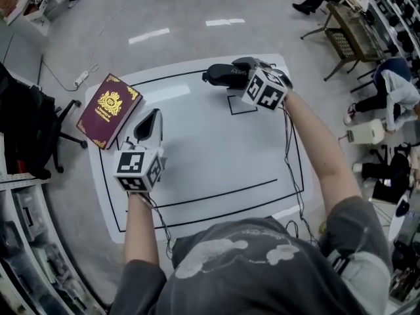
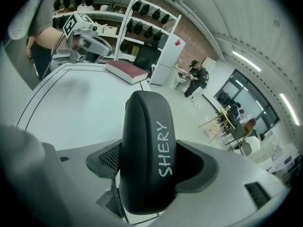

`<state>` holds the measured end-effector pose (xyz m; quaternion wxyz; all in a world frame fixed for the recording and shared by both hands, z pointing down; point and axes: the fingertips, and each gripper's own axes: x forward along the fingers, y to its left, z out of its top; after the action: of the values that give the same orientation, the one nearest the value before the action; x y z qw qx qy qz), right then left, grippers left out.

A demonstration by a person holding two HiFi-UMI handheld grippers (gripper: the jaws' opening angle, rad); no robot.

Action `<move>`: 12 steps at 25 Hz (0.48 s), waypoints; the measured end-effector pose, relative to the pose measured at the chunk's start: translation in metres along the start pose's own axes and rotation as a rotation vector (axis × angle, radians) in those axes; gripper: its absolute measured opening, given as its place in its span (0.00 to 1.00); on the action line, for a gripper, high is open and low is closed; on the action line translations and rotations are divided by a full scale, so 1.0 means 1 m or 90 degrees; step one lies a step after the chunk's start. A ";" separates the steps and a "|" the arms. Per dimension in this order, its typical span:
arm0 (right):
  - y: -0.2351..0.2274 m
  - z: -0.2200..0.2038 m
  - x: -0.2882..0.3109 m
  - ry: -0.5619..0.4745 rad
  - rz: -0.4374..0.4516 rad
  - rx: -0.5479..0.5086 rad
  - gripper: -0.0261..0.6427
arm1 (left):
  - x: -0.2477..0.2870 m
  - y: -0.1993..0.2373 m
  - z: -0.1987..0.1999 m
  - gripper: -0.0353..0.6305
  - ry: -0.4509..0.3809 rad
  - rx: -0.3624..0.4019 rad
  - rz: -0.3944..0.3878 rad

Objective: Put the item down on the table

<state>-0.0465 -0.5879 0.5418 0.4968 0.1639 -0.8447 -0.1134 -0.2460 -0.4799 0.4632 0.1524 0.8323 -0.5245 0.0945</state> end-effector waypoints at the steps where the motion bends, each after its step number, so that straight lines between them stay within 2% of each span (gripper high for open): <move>1: -0.002 0.000 0.008 0.003 0.011 -0.008 0.53 | 0.005 0.002 -0.002 0.06 0.003 -0.002 -0.003; 12: -0.007 0.012 0.074 0.033 0.084 -0.027 0.53 | 0.034 0.019 -0.020 0.06 0.014 -0.034 -0.009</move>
<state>-0.0897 -0.6225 0.5926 0.5279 0.1002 -0.8381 -0.0938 -0.2486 -0.5097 0.4958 0.1810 0.8306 -0.5192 0.0886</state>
